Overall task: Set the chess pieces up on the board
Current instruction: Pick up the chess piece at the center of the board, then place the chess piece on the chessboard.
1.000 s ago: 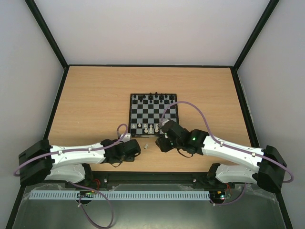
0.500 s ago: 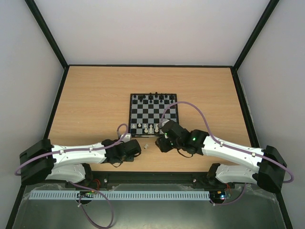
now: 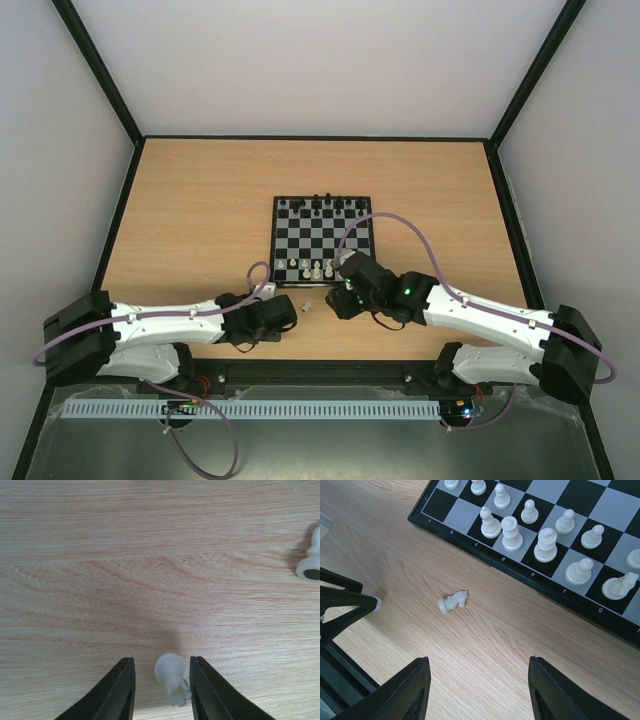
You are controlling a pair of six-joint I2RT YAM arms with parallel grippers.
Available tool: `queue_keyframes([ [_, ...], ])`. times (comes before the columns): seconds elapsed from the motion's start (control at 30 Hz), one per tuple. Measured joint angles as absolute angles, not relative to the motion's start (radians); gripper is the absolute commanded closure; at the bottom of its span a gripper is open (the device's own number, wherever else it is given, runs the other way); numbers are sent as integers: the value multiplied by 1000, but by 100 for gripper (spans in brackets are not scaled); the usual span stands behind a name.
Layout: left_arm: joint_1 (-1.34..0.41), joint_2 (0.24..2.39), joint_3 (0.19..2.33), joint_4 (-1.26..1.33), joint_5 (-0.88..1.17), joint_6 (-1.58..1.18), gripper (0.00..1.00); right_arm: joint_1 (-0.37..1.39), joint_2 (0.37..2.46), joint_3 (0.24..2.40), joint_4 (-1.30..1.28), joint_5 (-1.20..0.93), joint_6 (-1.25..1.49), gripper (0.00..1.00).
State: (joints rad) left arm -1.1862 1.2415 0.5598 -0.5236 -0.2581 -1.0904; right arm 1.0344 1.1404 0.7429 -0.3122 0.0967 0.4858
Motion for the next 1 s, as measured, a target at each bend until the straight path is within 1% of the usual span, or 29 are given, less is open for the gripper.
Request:
queue_keyframes([
  [0.17,-1187,1265,560,-528,-255,-1093,75,1034,1140,743,-311,93,483,46],
  [0.33,-1187,1279,561,-530,-257,-1091,91,1034,1140,742,-310,90,483,46],
  [0.37,-1187,1278,565,-530,-261,-1090,92,1034,1140,741,-310,89,483,46],
  [0.6,-1154,1304,614,-537,-272,-1053,93,1034,1140,737,-308,85,483,46],
  [1.0,-979,1409,844,-528,-300,-859,91,1034,1122,735,-308,86,483,46],
])
